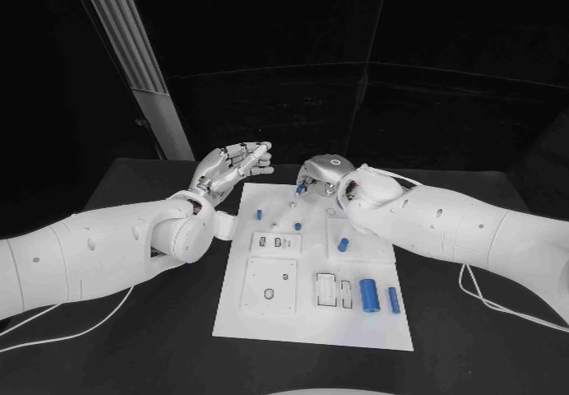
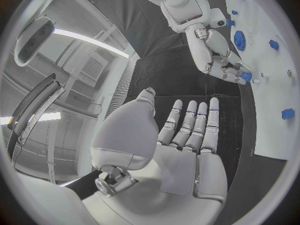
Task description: Assemble the parts on the task board
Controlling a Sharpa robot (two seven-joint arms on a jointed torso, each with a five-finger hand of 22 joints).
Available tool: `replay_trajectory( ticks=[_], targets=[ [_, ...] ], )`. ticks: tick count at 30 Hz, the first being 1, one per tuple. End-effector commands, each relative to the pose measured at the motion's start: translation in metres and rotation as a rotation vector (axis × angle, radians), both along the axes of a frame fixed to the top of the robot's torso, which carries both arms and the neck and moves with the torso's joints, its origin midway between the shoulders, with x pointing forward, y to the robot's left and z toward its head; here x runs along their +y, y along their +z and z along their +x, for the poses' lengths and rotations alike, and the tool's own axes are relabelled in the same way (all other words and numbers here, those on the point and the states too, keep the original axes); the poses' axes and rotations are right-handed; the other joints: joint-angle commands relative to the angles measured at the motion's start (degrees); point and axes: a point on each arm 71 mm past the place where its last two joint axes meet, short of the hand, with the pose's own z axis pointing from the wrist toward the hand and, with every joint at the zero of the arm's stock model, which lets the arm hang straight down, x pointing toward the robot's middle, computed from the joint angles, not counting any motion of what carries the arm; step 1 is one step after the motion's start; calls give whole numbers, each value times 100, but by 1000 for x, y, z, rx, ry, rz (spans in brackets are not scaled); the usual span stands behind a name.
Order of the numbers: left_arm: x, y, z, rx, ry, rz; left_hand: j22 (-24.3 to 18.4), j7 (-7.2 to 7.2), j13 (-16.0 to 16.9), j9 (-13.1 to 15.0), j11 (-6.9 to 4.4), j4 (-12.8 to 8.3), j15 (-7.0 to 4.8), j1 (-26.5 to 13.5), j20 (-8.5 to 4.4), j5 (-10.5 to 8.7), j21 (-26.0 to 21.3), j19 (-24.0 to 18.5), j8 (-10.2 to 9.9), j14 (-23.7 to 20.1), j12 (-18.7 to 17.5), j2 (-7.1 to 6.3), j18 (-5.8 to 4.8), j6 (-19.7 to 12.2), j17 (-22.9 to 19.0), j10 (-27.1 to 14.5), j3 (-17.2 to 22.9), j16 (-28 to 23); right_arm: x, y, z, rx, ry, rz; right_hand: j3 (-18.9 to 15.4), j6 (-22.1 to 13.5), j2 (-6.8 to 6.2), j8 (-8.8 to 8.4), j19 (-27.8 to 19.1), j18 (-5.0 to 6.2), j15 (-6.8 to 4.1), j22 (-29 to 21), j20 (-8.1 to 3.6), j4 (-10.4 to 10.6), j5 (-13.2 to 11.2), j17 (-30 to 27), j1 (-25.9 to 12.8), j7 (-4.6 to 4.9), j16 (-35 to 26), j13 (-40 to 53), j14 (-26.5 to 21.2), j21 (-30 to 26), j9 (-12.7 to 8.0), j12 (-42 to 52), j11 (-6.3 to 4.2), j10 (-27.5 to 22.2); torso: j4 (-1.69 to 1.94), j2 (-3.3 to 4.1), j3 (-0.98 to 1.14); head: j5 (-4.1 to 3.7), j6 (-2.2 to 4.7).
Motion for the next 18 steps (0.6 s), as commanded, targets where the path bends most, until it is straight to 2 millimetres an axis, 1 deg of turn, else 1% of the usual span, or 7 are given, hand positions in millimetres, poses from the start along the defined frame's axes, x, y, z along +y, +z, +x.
replay_trajectory(
  ticks=[1, 3, 7, 10, 13, 18],
  targets=[
    [1, 16, -4, -202, -10, -91, -6, 597, 2, 8, 4, 0, 16, 14, -1, 19, 10, -29, 22, -39, -39, 27, -30, -46, 6, -6, -48, -19, 1, 2, 1, -10, 5, 2, -7, 29, 25, 8, 594, -43, 17, 1508, 5, 31, 18, 982, -13, -17, 36, -4, 504, 18, 14, -37, 26, 10, 7, -1, -3, 6, -9],
    [1, 16, -4, -202, -10, -91, -6, 597, 2, 8, 4, 0, 16, 14, -1, 19, 10, -29, 22, -39, -39, 27, -30, -46, 6, -6, -48, -19, 1, 2, 1, -8, 4, 1, -7, 30, 24, 7, 594, -43, 17, 1508, 5, 31, 18, 982, -11, -18, 36, -4, 504, 18, 14, -39, 26, 11, -1, -1, -2, 12, -13],
    [1, 17, -4, -202, -10, -92, -6, 597, 2, 8, 4, 0, 16, 14, -1, 19, 10, -29, 22, -39, -39, 27, -30, -46, 6, -6, -48, -19, 2, 1, 2, -2, 4, -5, -7, 30, 24, 6, 594, -43, 17, 1508, 5, 31, 18, 984, -10, -18, 37, -4, 504, 18, 14, -40, 25, 12, 0, 1, -3, 1, -5],
    [1, 17, -4, -203, -10, -91, -6, 597, 2, 8, 4, 0, 16, 14, -1, 19, 10, -29, 22, -39, -39, 27, -30, -46, 6, -6, -48, -19, 3, 1, 2, 1, 2, -8, -7, 30, 24, 6, 594, -43, 17, 1508, 5, 31, 18, 984, -10, -18, 37, -4, 504, 18, 14, -40, 25, 12, -7, -3, -2, 13, -13],
    [1, 17, -4, -203, -10, -92, -6, 597, 2, 8, 4, 0, 16, 14, -1, 19, 10, -29, 22, -39, -39, 27, -30, -46, 6, -6, -48, -19, 4, 1, 3, -1, 0, -10, -7, 30, 24, 6, 594, -43, 17, 1508, 5, 31, 18, 984, -10, -18, 37, -4, 504, 18, 14, -40, 25, 12, -5, 2, 0, 11, -3],
    [0, 17, -4, -203, -11, -92, -6, 597, 2, 8, 4, 0, 16, 14, -1, 19, 10, -29, 22, -39, -39, 27, -30, -46, 6, -6, -48, -19, 5, 0, 5, 2, -2, -17, -8, 30, 21, 2, 594, -43, 18, 1508, 6, 31, 18, 980, -5, -19, 36, -4, 504, 18, 13, -46, 26, 12, -3, -2, -3, 11, -8]
  ],
)
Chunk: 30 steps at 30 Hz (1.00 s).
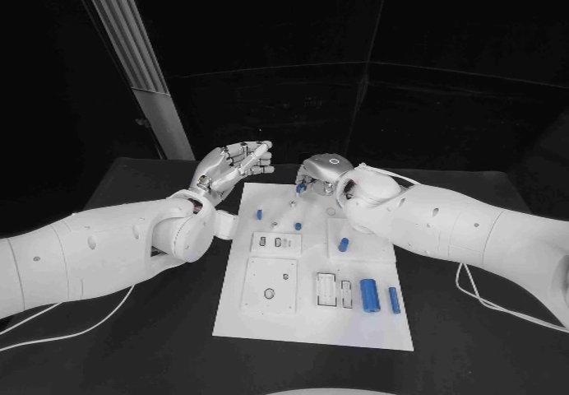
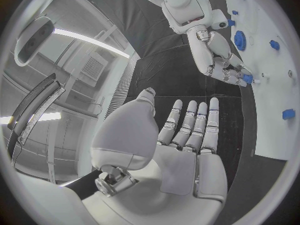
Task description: Assemble the parts on the task board
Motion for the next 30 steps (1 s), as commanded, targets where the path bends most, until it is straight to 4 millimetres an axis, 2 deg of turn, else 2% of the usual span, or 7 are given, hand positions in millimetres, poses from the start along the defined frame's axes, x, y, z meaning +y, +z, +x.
replay_trajectory(
  ticks=[1, 30],
  targets=[
    [1, 16, -4, -202, -10, -91, -6, 597, 2, 9, 4, 0, 16, 14, -1, 19, 10, -29, 22, -39, -39, 27, -30, -46, 6, -6, -48, -19, 1, 1, 1, 1, 4, -11, -6, 39, 22, 7, 594, -43, 18, 1508, 6, 31, 39, 981, -5, -9, 36, -4, 504, 18, 13, -24, 25, 13, 0, 0, -1, 0, -5],
    [0, 16, -4, -201, -9, -89, -9, 599, 2, 11, 6, 0, 18, 22, -1, 22, 8, -37, 40, -48, -41, 36, -33, -62, 6, -12, -54, -18, 10, -2, 4, 23, 16, -33, -23, 27, 7, -23, 594, -43, 23, 1508, 12, 59, 39, 970, -12, -9, 35, -5, 502, 18, 9, -65, 32, 11, -8, 6, -1, -10, -19]
  ],
)
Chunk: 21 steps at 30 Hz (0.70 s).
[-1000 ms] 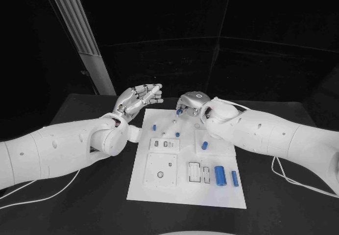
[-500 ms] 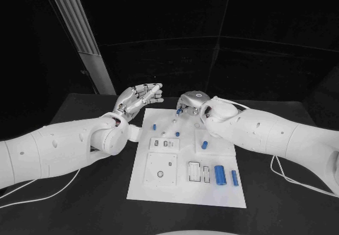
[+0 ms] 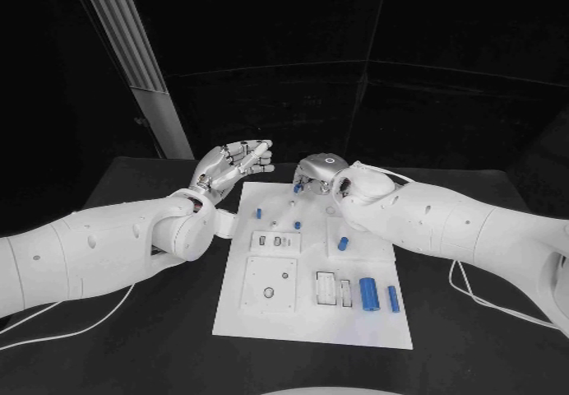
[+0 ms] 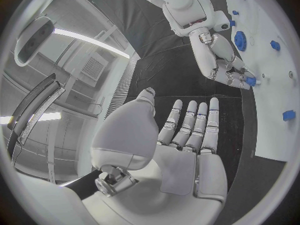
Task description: Assemble the parts on the task board
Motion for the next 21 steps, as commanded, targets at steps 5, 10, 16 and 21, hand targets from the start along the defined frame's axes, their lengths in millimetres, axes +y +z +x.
replay_trajectory(
  ticks=[5, 10, 16, 21],
  targets=[
    [1, 16, -4, -200, -9, -90, -5, 630, 2, 4, 6, 0, -2, 22, -1, 22, 8, -37, 19, -27, -16, 36, -33, -31, 6, -12, -22, -18, 3, 0, 1, 6, 11, -14, 5, 30, 6, -3, 594, -43, 25, 1509, 13, 35, 18, 971, -5, 19, 35, -6, 502, 18, -3, -34, 34, 8, 4, 2, -2, -9, -5],
    [1, 16, -4, -199, -9, -90, -5, 630, 2, 4, 6, 0, -2, 22, -1, 22, 8, -37, 19, -27, -16, 36, -33, -31, 6, -12, -22, -18, 3, 0, 2, 10, 6, -18, 5, 14, 4, -26, 594, -43, 29, 1509, 16, 42, 18, 971, 5, 22, 35, -7, 501, 18, -6, -65, 39, -6, -1, 2, 0, -7, -9],
    [0, 16, -4, -199, -10, -90, -5, 630, 2, 4, 6, 0, -2, 22, -1, 22, 8, -37, 19, -27, -16, 36, -33, -31, 6, -12, -22, -18, 3, -1, 3, 16, 0, -24, 2, -1, -1, -49, 594, -43, 34, 1509, 21, 52, 18, 972, 12, 27, 35, -7, 502, 18, -8, -95, 47, -21, -1, 2, 0, -7, -15],
    [0, 16, -4, -198, -10, -90, -5, 630, 2, 4, 6, 0, -2, 22, -1, 22, 8, -37, 19, -27, -16, 36, -33, -31, 6, -12, -22, -18, 3, -2, 3, 23, -3, -28, -20, -57, -22, -101, 594, -43, 49, 1509, 30, 84, 17, 957, -4, 44, 33, -9, 499, 18, -17, -149, 68, -68, 0, 3, -1, -12, -27]
  ],
)
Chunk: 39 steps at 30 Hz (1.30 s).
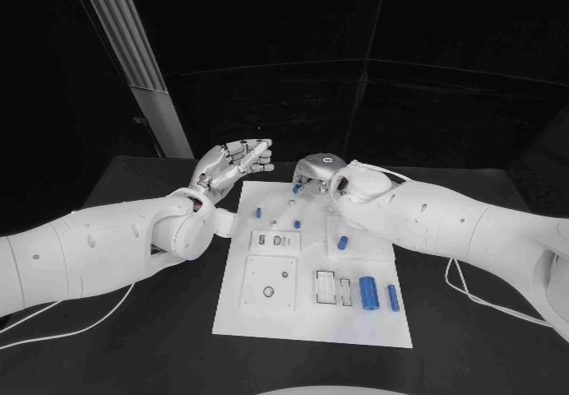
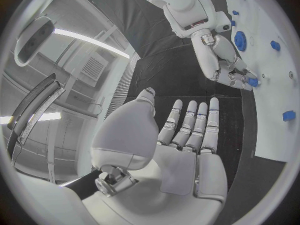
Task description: Assemble the parts on the task board
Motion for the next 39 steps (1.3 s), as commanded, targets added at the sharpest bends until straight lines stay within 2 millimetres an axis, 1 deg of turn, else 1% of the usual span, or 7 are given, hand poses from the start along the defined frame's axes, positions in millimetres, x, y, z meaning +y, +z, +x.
replay_trajectory(
  ticks=[1, 7, 12, 18, 23, 32, 39],
  targets=[
    [1, 16, -4, -198, -9, -90, -6, 630, 2, 5, 6, 0, -2, 22, -1, 22, 8, -37, 19, -27, -16, 36, -33, -31, 6, -12, -22, -18, 1, 0, 0, 7, 0, -11, -30, -91, -36, -84, 594, -43, 62, 1509, 37, 53, 20, 946, -31, 67, 32, -11, 497, 18, -12, -70, 44, -67, 0, 0, -1, -2, -8],
    [1, 16, -4, -198, -9, -89, -6, 630, 2, 5, 6, 0, -2, 22, -1, 22, 8, -37, 19, -27, -16, 36, -33, -31, 6, -12, -22, -18, 0, 0, 1, 10, -8, -14, -258, -859, -340, -506, 594, -43, 294, 1509, 186, 218, 24, 784, -369, 408, 12, -5, 463, 18, -27, -100, 328, -765, 1, -1, -1, -1, -11],
    [1, 16, -4, -197, -8, -88, -8, 631, 2, 6, 7, 0, -1, 26, -1, 24, 7, -41, 31, -33, -18, 42, -34, -42, 7, -15, -27, -17, 0, 2, 0, -17, -6, 7, -234, -1948, -680, -537, 594, -43, 436, 1509, 346, 395, 26, 567, -887, 568, -14, 20, 411, 18, -53, -59, 478, -1200, -12, -2, 1, 10, -18],
    [0, 15, -3, -197, -10, -88, -8, 631, 2, 6, 7, 0, -1, 26, -1, 24, 7, -41, 31, -33, -18, 42, -34, -42, 7, -15, -27, -17, -6, 12, -4, -112, 0, 115, 612, -1860, -1263, -484, 594, -43, 432, 1509, 423, 634, 18, 245, -1396, 585, -57, 41, 330, 18, -14, 60, 485, -1256, -6, -12, 6, 14, -15],
    [1, 15, 0, -198, -4, -83, -9, 631, 2, 7, 8, 1, 0, 27, -1, 25, 7, -42, 34, -35, -19, 44, -35, -46, 7, -17, -29, -16, -27, 19, -14, -103, -55, 273, 817, -1035, -1192, -268, 594, -43, 342, 1509, 362, 577, 19, 285, -1372, 465, -52, 85, 340, 18, 96, 265, 370, -933, -26, -41, 4, 51, -7],
    [2, 14, 5, -202, 7, -74, -9, 631, 2, 7, 8, 1, 0, 27, -1, 25, 7, -43, 37, -35, -19, 44, -35, -48, 7, -18, -30, -16, -79, 29, -30, 48, -130, 540, 790, -906, -1174, -269, 594, -43, 225, 1509, 241, 591, 18, 130, -1451, 364, -79, 121, 314, 18, 93, 498, 242, -497, -93, -130, -17, -45, -2],
    [0, 13, 6, -201, 5, -73, -9, 631, 2, 7, 8, 1, 0, 27, -1, 25, 7, -43, 37, -35, -19, 44, -35, -48, 7, -18, -30, -16, -116, 34, -40, 70, -141, 618, 667, -1070, -1270, -424, -115, 183, 105, 824, 127, 625, 23, -1620, -1803, 226, -560, 364, -382, -459, 29, 983, 65, 171, -94, -138, -10, -172, 53]
  ],
)
